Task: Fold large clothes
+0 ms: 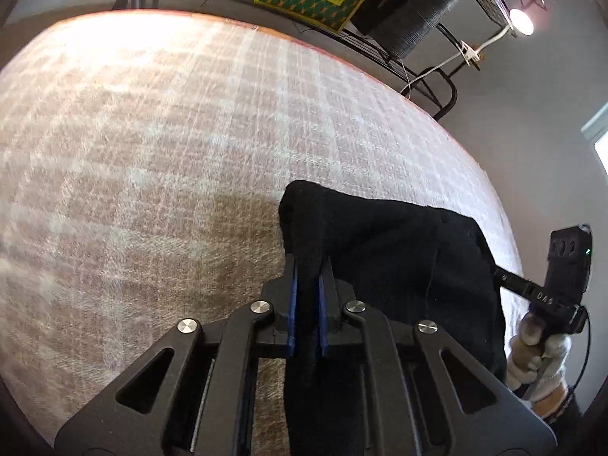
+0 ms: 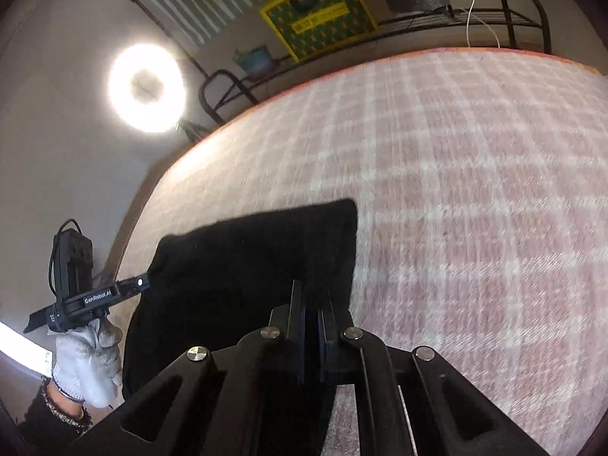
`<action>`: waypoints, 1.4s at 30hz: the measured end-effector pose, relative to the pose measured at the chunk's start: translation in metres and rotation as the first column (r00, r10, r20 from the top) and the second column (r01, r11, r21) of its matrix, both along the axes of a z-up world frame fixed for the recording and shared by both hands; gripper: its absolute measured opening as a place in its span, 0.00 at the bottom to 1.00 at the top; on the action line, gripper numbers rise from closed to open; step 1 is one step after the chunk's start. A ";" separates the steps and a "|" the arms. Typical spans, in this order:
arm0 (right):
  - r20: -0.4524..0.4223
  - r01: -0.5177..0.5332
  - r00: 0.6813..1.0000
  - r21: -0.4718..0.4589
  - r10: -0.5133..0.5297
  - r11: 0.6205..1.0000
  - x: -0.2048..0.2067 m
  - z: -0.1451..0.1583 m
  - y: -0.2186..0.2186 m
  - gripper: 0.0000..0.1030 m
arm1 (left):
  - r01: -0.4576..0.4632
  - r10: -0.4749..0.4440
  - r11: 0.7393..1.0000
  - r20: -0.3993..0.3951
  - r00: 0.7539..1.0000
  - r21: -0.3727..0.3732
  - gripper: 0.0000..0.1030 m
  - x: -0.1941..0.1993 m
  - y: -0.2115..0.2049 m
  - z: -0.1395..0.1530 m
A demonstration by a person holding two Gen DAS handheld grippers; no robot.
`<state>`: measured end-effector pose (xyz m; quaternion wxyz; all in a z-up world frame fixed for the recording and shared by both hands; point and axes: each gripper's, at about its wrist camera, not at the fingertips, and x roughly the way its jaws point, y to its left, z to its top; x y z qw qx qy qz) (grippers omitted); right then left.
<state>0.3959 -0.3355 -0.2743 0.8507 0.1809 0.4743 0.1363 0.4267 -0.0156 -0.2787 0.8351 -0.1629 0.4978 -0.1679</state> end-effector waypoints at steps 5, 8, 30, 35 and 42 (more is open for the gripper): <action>0.115 0.009 0.993 -0.097 0.003 0.995 -0.024 0.050 0.002 0.37 | -0.048 0.046 0.999 0.084 0.995 0.021 0.20 -0.019 0.006 0.045; 0.169 -0.051 0.984 -0.055 0.059 0.997 -0.046 0.068 0.009 0.29 | 0.035 -0.036 0.999 0.151 0.988 0.013 0.20 -0.032 -0.017 0.070; 0.048 -0.323 0.944 -0.056 0.326 0.945 -0.084 0.023 0.064 0.23 | 0.247 -0.248 0.969 0.049 0.968 0.034 0.18 -0.021 -0.112 0.022; 0.074 -0.326 0.941 -0.074 0.331 0.943 -0.095 0.032 0.067 0.23 | 0.212 -0.208 0.977 0.145 0.967 -0.013 0.18 -0.004 -0.111 0.054; 0.006 -0.302 0.952 -0.131 0.305 0.944 -0.087 0.011 0.073 0.19 | 0.177 -0.177 0.984 0.058 0.983 0.009 0.18 0.030 -0.120 0.005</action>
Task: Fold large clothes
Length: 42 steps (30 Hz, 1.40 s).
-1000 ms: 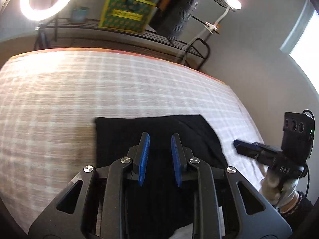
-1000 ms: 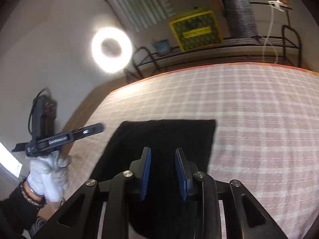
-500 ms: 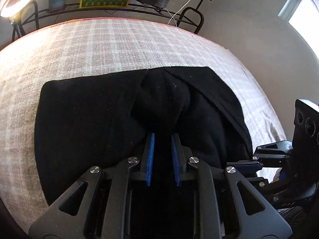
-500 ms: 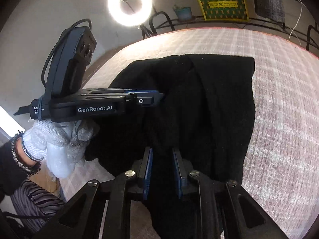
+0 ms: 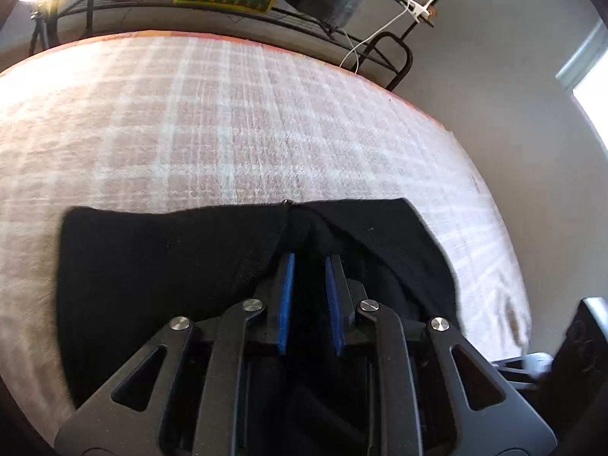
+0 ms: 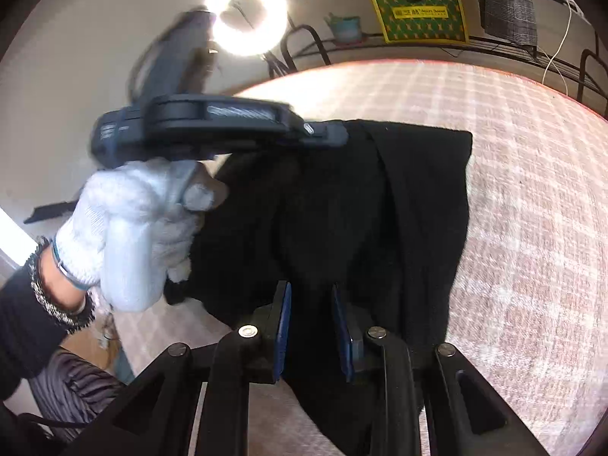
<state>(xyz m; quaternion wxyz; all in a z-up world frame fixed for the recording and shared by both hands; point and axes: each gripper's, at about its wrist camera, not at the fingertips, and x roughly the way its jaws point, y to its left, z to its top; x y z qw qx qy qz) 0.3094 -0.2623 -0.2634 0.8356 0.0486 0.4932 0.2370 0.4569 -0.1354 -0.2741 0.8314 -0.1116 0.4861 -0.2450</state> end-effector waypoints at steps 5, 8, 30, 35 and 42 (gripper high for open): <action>-0.003 0.006 1.000 0.015 -0.006 1.000 -0.005 0.004 -0.003 0.20 | 0.018 -0.017 0.999 -0.025 1.000 0.033 0.18 0.002 0.000 0.009; 0.026 0.030 0.999 0.085 -0.032 0.996 -0.007 0.020 -0.013 0.23 | 0.008 -0.009 0.999 -0.017 1.000 -0.048 0.18 -0.017 0.021 0.031; 0.022 0.064 0.998 0.052 -0.065 0.997 0.000 0.031 -0.012 0.29 | 0.232 -0.233 0.971 0.021 0.972 0.064 0.18 -0.132 0.049 0.020; 0.038 -0.049 0.998 -0.033 0.050 0.998 -0.049 0.032 0.005 0.31 | 0.210 -0.211 0.977 0.030 0.977 0.030 0.18 -0.143 0.072 0.037; 0.006 -0.104 0.994 -0.236 0.109 0.966 -0.055 0.011 0.017 0.04 | 0.069 -0.068 0.998 0.030 0.997 -0.009 0.18 -0.145 0.130 0.048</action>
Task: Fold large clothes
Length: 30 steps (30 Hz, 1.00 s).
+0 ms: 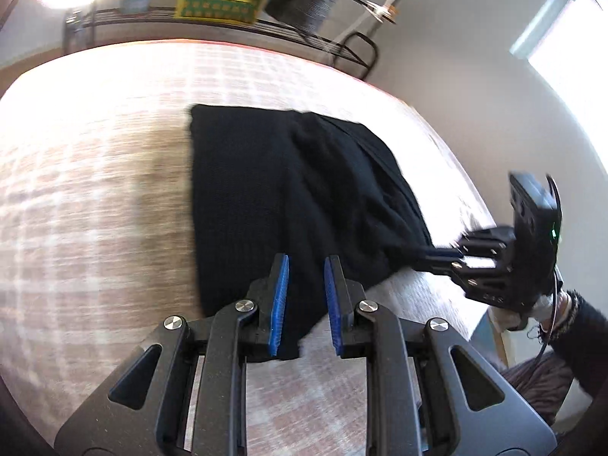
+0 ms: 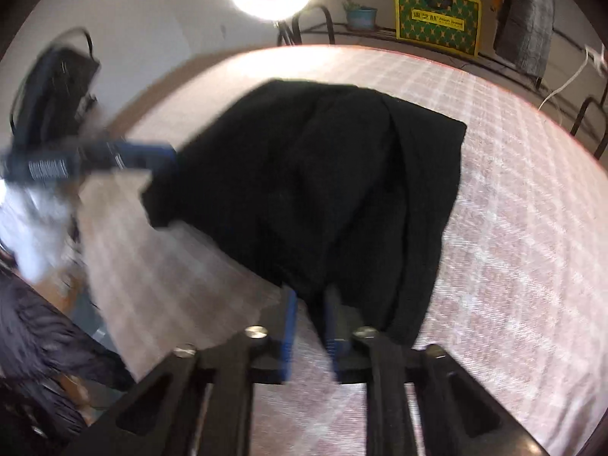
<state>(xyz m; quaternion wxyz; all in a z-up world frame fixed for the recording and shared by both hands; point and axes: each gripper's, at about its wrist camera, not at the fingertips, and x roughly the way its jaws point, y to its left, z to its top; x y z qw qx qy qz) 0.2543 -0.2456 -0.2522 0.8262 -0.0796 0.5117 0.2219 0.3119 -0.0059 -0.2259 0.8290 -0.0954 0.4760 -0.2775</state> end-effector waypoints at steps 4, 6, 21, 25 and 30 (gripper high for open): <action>-0.008 -0.067 0.998 0.014 0.067 0.998 -0.015 0.012 -0.014 0.04 | -0.068 0.068 0.998 0.014 0.998 -0.006 0.20 0.004 0.028 0.005; 0.006 -0.028 1.000 0.083 0.028 0.996 -0.018 0.024 -0.030 0.36 | -0.125 0.125 0.992 -0.006 0.992 -0.032 0.34 0.019 0.040 0.001; -0.204 0.402 0.915 0.531 -0.349 0.746 0.066 0.000 -0.143 0.58 | -0.315 0.177 0.890 -0.388 0.905 -0.330 0.54 0.087 0.067 -0.082; -0.274 0.444 0.896 0.579 -0.349 0.684 0.072 -0.023 -0.151 0.56 | -0.322 0.163 0.870 -0.397 0.903 -0.373 0.54 0.092 0.069 -0.088; -0.308 0.448 0.894 0.615 -0.326 0.648 0.086 -0.035 -0.145 0.52 | -0.324 0.162 0.862 -0.395 0.904 -0.390 0.54 0.102 0.066 -0.089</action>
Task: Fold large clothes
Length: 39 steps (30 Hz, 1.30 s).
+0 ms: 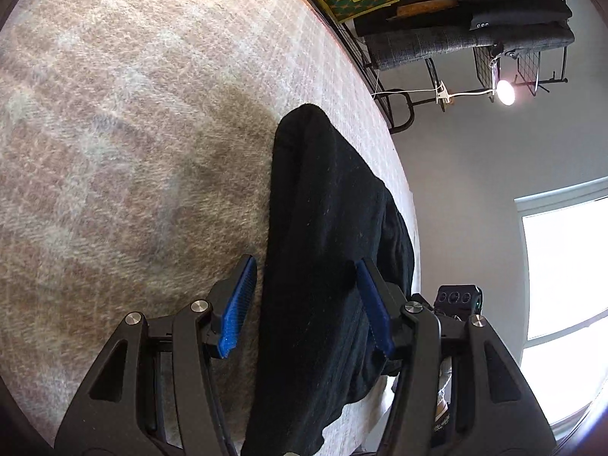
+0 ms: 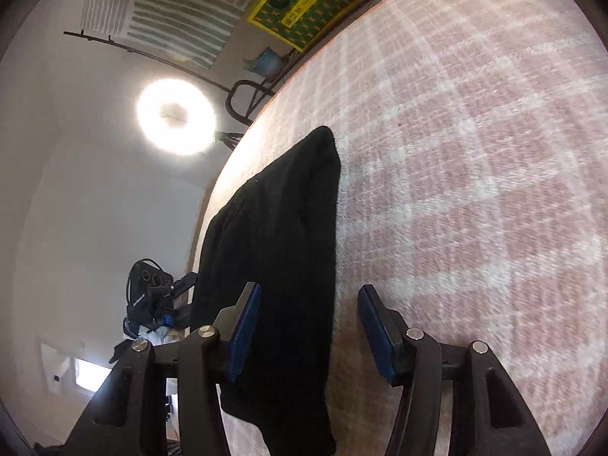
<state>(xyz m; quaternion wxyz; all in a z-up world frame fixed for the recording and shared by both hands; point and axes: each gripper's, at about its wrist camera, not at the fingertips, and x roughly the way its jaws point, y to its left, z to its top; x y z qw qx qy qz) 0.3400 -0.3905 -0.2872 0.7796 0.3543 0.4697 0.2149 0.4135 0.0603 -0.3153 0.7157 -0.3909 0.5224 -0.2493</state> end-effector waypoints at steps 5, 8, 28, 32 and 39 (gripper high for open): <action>-0.005 -0.008 1.000 -0.004 0.008 1.000 -0.001 0.000 0.015 0.48 | 0.008 -0.008 1.000 0.011 1.000 0.028 0.54 0.007 -0.016 0.003; -0.001 -0.022 1.000 -0.048 0.022 0.999 0.000 0.001 0.027 0.41 | 0.034 -0.039 0.991 0.040 0.998 0.126 0.45 0.011 -0.029 0.012; 0.162 -0.045 0.976 -0.512 0.147 0.858 -0.043 0.103 0.079 0.18 | 0.062 -0.152 0.942 0.254 0.955 0.330 0.24 -0.015 -0.105 0.091; 0.169 -0.028 0.975 -0.545 0.142 0.838 -0.051 0.119 0.057 0.18 | 0.105 -0.193 0.944 0.263 0.945 0.313 0.24 -0.011 -0.134 0.098; 0.190 0.030 0.975 -0.628 0.116 0.778 -0.057 0.149 -0.004 0.18 | 0.174 -0.260 0.942 0.300 0.918 0.286 0.24 0.008 -0.204 0.106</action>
